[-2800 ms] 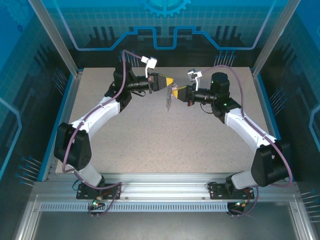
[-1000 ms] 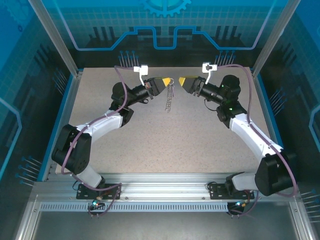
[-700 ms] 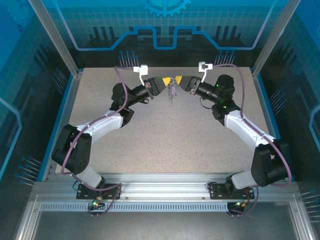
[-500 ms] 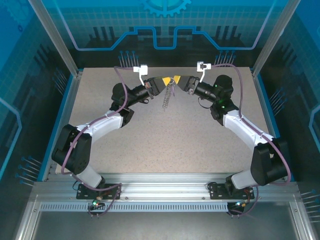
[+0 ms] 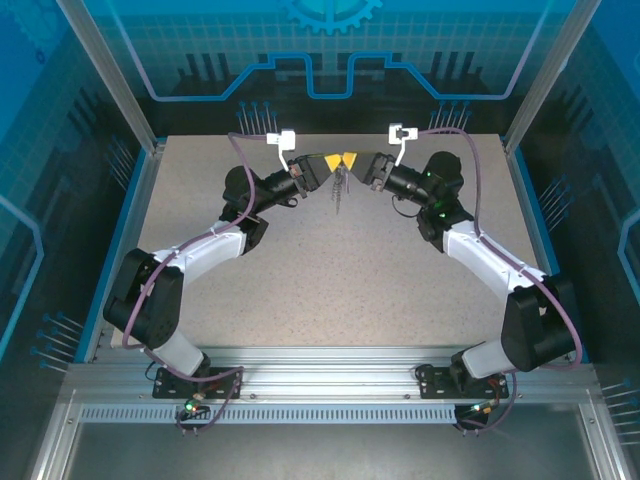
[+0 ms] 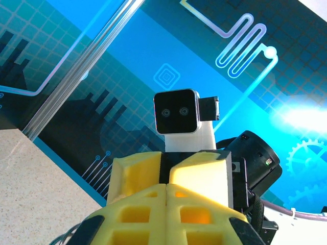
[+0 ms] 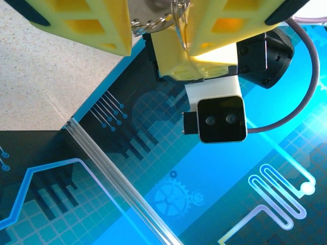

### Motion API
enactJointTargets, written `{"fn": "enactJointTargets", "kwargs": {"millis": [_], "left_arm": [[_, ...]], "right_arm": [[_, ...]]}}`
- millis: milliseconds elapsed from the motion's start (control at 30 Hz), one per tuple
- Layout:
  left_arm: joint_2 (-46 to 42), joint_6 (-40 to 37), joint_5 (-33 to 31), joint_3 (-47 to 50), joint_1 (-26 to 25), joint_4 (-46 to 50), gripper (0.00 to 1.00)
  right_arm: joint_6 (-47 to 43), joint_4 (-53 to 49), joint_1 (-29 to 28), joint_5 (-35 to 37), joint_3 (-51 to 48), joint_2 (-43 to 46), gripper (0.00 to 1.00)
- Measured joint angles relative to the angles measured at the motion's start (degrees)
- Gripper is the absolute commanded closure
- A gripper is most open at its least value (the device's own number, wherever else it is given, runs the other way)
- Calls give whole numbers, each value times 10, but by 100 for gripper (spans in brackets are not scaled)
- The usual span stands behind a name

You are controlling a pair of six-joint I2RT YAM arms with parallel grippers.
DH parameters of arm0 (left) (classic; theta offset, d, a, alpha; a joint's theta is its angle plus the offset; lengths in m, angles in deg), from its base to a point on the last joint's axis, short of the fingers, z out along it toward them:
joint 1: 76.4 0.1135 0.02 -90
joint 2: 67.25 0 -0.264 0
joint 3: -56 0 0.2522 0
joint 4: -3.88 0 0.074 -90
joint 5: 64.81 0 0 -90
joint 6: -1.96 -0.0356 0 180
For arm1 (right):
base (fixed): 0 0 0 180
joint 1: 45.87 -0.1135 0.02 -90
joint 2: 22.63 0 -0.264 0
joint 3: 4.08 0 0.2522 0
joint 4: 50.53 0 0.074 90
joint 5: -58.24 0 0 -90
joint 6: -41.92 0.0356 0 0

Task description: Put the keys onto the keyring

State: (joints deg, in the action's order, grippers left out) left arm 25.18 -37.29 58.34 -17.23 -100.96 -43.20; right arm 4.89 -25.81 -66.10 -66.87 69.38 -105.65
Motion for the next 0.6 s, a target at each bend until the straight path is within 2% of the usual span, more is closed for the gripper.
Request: {"fn": "enactJointTargets", "kwargs": {"millis": [467, 600], "left_arm": [[1, 0, -4, 0, 0, 1, 100], [2, 0, -4, 0, 0, 2, 100]], "right_arm": [[0, 6, -3, 2, -12, 1, 71], [0, 7, -3, 2, -19, 2, 79]]}}
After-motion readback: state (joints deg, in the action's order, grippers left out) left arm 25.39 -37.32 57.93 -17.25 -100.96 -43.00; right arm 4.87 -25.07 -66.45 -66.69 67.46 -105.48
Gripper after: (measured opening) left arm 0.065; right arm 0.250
